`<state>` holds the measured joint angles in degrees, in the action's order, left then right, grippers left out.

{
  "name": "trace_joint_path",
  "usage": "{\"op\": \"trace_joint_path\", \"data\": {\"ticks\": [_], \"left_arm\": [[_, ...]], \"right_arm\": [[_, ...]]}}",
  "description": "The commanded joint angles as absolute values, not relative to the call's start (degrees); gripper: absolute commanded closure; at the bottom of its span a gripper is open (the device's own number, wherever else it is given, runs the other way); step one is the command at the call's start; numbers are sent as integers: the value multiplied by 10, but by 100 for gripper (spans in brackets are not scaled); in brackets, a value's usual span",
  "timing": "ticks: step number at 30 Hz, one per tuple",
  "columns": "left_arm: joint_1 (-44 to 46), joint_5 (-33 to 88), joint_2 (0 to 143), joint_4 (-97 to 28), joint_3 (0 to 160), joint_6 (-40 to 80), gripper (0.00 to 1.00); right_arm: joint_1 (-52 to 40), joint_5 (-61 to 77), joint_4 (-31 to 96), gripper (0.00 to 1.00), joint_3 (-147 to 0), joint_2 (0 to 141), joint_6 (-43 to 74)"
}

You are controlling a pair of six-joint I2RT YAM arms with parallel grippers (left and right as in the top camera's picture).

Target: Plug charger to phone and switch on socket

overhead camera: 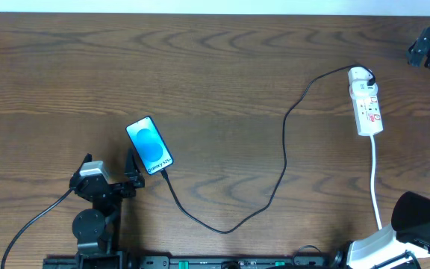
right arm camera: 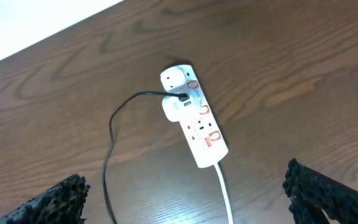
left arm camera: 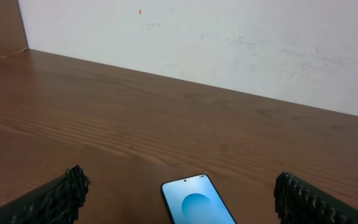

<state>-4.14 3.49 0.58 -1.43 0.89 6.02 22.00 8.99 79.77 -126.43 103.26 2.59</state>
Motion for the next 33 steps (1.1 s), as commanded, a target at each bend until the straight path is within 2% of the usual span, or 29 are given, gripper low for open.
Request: {"op": "trace_joint_path", "data": {"ticks": [1, 8, 13, 23, 33], "left_arm": [[-45, 34, 3, -39, 2, 63, 2], [-45, 34, 3, -39, 2, 63, 2], [-45, 34, 3, -39, 2, 63, 2], [-45, 34, 3, -39, 2, 63, 2], [-45, 34, 3, -39, 2, 63, 2]], "right_arm": [[220, 100, 783, 1, -1264, 1035, 32], [201, 143, 670, 1, -1179, 1018, 43], [182, 143, 556, 1, -1046, 973, 82], [145, 143, 325, 1, -802, 868, 88], [111, 136, 50, 1, -583, 752, 147]]}}
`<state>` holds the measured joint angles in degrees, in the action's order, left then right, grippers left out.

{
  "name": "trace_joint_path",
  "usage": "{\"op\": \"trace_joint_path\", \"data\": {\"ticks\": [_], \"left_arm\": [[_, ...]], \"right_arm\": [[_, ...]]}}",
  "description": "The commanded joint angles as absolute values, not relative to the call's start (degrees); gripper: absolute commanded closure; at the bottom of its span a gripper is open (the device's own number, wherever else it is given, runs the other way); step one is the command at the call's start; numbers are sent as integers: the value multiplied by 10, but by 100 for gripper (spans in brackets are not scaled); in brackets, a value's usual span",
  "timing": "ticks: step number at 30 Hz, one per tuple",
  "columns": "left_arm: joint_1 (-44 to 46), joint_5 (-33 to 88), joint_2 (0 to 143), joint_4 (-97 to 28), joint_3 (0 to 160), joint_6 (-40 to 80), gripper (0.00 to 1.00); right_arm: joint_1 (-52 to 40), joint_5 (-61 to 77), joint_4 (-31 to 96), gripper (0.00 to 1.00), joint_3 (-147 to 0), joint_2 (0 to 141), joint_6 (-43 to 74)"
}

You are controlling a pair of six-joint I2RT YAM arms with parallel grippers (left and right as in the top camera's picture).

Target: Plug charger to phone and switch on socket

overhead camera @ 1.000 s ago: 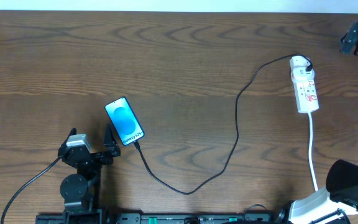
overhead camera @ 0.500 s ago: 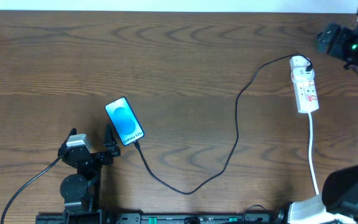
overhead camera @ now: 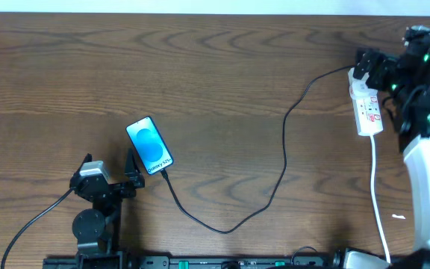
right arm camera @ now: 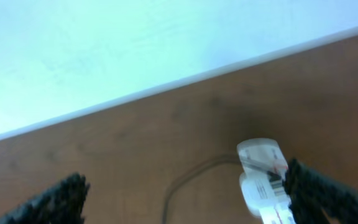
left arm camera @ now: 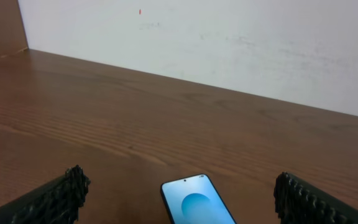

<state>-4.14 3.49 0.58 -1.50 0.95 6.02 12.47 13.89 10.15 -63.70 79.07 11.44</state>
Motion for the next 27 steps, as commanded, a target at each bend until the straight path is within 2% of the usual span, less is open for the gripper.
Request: {"op": "trace_joint_path", "data": {"ticks": [1, 5, 18, 27], "left_arm": [[-45, 34, 3, -39, 2, 63, 2], [-45, 34, 3, -39, 2, 63, 2], [-45, 34, 3, -39, 2, 63, 2], [-45, 34, 3, -39, 2, 63, 2]], "right_arm": [[108, 136, 28, 1, -566, 742, 148], [91, 123, -58, 1, -486, 689, 148], [47, 58, -206, 1, -278, 525, 148], [33, 20, -226, 1, -168, 397, 149]]}}
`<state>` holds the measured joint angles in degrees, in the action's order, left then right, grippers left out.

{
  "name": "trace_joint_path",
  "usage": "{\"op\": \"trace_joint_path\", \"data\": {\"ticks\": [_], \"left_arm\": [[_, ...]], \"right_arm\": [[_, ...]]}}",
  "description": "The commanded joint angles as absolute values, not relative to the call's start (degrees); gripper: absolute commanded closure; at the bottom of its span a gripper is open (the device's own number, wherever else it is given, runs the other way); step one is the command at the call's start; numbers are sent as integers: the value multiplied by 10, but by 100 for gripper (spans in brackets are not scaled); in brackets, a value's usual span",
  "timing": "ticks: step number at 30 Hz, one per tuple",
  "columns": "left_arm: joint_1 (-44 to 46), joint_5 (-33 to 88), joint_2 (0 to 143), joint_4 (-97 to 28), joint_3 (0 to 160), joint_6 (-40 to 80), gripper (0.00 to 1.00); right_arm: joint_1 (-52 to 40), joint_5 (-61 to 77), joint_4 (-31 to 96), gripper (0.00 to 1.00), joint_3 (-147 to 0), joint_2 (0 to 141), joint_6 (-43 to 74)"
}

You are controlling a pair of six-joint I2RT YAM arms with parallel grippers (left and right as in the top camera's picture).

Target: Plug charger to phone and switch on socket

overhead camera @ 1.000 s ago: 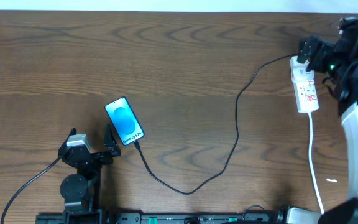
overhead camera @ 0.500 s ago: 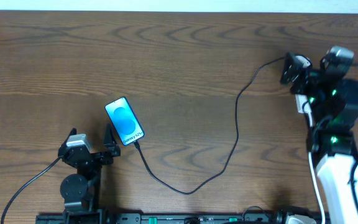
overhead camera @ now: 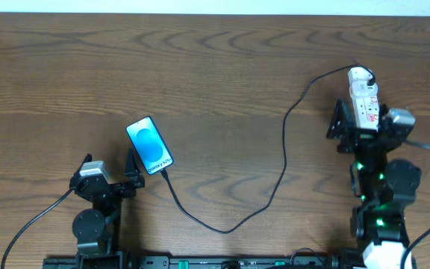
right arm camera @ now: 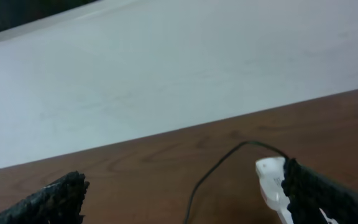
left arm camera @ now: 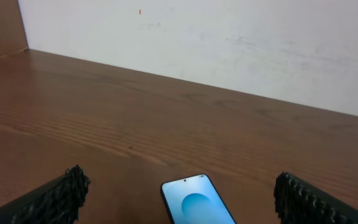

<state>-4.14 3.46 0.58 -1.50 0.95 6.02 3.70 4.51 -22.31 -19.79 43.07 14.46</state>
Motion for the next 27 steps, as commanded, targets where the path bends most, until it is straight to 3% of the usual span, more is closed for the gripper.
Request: {"op": "trace_joint_path", "data": {"ticks": [1, 16, 27], "left_arm": [[-45, 34, 3, -39, 2, 63, 2], [-45, 34, 3, -39, 2, 63, 2], [-45, 34, 3, -39, 2, 63, 2]], "right_arm": [[33, 18, -225, 1, -157, 383, 153], [-1, -27, -230, 1, -6, 220, 158], [-8, -57, -147, 1, -3, 121, 156]]}}
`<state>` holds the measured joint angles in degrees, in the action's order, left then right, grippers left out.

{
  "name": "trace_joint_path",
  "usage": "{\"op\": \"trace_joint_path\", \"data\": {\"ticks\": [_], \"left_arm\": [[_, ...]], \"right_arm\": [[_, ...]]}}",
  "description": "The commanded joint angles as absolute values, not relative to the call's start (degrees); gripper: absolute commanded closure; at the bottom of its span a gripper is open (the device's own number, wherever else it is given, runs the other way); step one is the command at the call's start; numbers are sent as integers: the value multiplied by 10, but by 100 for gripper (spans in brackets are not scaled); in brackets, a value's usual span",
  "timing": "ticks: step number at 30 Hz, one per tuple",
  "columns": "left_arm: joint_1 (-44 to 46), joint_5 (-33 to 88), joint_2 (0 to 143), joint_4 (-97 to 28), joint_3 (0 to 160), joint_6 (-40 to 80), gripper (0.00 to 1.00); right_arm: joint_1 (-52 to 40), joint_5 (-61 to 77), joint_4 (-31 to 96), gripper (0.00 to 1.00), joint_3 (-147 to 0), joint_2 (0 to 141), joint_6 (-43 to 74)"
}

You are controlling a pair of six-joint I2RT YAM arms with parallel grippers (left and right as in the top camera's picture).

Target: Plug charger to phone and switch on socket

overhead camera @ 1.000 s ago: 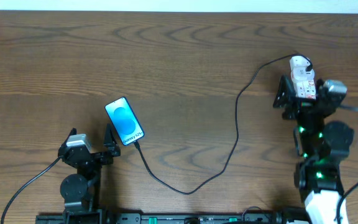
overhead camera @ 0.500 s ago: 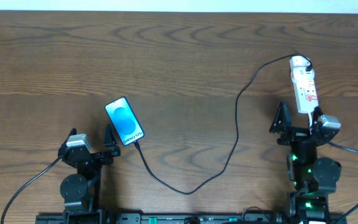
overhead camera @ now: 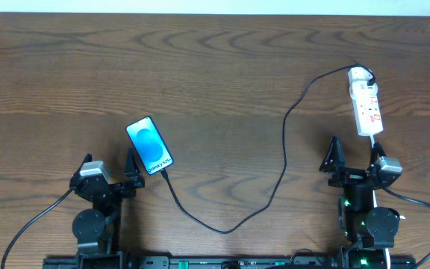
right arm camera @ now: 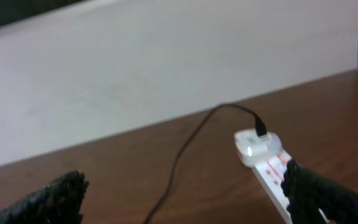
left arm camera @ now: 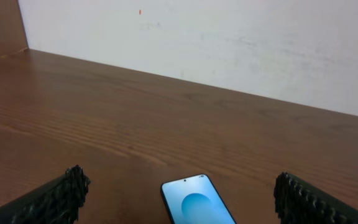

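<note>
The phone (overhead camera: 149, 146) lies face up with a lit blue screen, left of centre; it also shows low in the left wrist view as the phone (left arm camera: 197, 202). A black cable (overhead camera: 285, 149) meets its lower edge and loops to the white charger (overhead camera: 359, 75) plugged into the white socket strip (overhead camera: 368, 108) at the far right. My left gripper (overhead camera: 110, 166) is open just on the near side of the phone. Open as well, my right gripper (overhead camera: 354, 157) stands on the near side of the strip, apart from it. The right wrist view shows the charger (right arm camera: 257, 146) and strip (right arm camera: 275, 177); the switch positions are too blurred to read.
The strip's white lead (overhead camera: 372, 153) runs toward the near edge, passing my right arm. The brown wooden table (overhead camera: 215, 67) ends at a white wall (left arm camera: 229, 43) at the back. Both arm bases stand at the near edge.
My right gripper has moved back toward the near edge, from right against the strip's near end to a spot clear of it. Phone, cable and left arm are unchanged.
My right arm was first mostly outside the overhead view, its camera looking down on the strip. Then it was over the strip's far end, then against the strip's near end, and now back by its base. The left gripper stayed open by the phone.
</note>
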<state>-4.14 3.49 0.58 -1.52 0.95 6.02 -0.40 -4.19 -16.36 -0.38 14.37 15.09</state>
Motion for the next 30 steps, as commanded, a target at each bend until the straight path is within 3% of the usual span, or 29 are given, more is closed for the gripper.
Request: {"op": "trace_joint_path", "data": {"ticks": [1, 9, 30], "left_arm": [[-45, 34, 3, -39, 2, 63, 2], [-45, 34, 3, -39, 2, 63, 2], [-45, 34, 3, -39, 2, 63, 2]], "right_arm": [[-8, -57, -130, 1, -3, 108, 156], [-7, -57, 17, 1, -3, 2, 156], [-9, -48, 41, 1, -3, 3, 91]]}}
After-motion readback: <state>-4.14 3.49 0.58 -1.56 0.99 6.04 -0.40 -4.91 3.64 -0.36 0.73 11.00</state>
